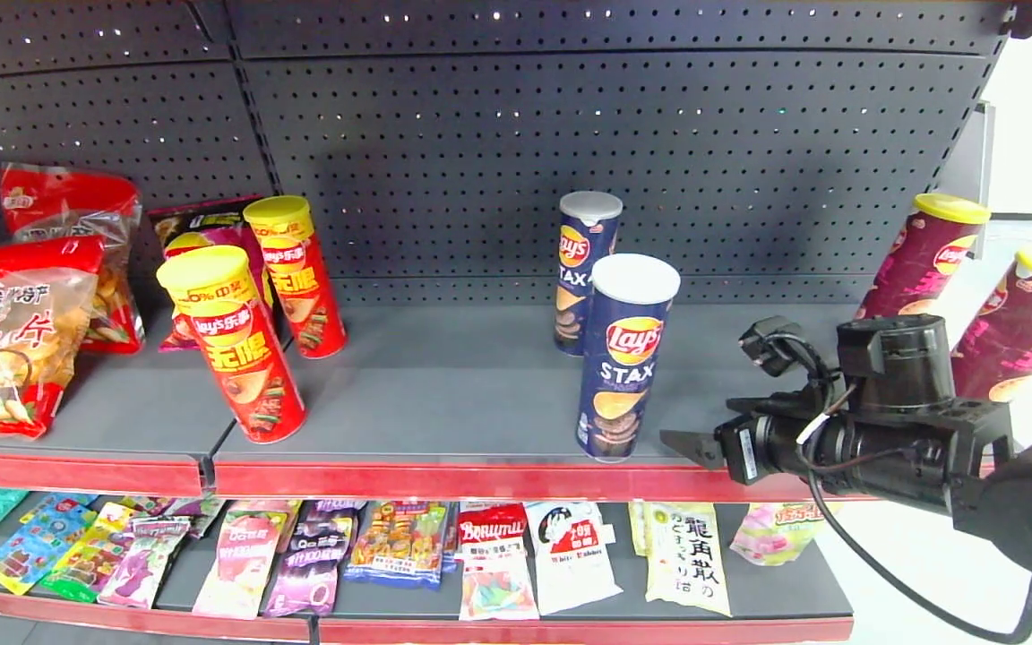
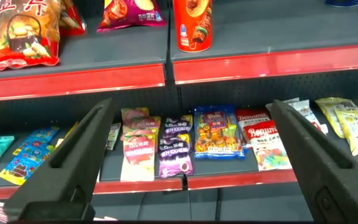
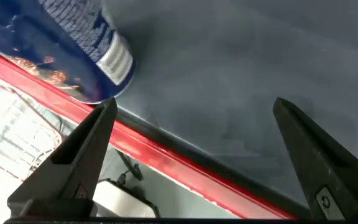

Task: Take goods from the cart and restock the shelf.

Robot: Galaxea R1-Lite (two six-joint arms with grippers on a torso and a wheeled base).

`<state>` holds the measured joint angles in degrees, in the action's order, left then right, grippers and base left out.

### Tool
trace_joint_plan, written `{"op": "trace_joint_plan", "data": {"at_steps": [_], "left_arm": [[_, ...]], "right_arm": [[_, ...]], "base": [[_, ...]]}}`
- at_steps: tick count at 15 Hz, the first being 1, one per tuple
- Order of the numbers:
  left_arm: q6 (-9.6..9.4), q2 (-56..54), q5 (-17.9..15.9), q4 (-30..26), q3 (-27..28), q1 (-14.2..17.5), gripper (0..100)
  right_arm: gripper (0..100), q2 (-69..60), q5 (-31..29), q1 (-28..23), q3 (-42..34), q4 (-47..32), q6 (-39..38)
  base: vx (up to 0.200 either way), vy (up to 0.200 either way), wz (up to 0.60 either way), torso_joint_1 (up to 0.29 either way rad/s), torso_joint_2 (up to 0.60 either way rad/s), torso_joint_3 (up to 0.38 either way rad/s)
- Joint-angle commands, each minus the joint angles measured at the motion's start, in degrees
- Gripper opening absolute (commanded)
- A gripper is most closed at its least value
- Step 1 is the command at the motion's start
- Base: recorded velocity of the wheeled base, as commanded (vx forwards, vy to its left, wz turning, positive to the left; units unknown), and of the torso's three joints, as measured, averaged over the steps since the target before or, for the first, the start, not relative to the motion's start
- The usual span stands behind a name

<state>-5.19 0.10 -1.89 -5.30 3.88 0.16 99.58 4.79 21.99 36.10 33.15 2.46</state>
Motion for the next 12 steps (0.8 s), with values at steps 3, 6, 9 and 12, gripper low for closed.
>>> {"op": "trace_joint_plan", "data": {"at_steps": [3, 6, 9, 12], "left_arm": [[-0.08, 0.1, 0.0, 0.0, 0.0, 0.0, 100], [-0.17, 0.1, 0.1, 0.0, 0.0, 0.0, 100], [-0.34, 0.1, 0.1, 0.0, 0.0, 0.0, 100], [-0.34, 0.1, 0.0, 0.0, 0.0, 0.0, 100]], "right_arm": [[100, 3.1, 0.0, 0.8, 2.2, 0.0, 0.1], [100, 4.1, 0.0, 0.9, 2.2, 0.0, 0.2], [100, 4.9, -0.1, 0.7, 2.3, 0.0, 0.2], [100, 6.4, -2.3, 0.7, 3.1, 0.0, 0.2]], "base": [[0.000, 0.000, 0.00, 0.000, 0.00, 0.000], [0.000, 0.000, 0.00, 0.000, 0.00, 0.000], [0.000, 0.000, 0.00, 0.000, 0.00, 0.000], [0.000, 0.000, 0.00, 0.000, 0.00, 0.000]]}}
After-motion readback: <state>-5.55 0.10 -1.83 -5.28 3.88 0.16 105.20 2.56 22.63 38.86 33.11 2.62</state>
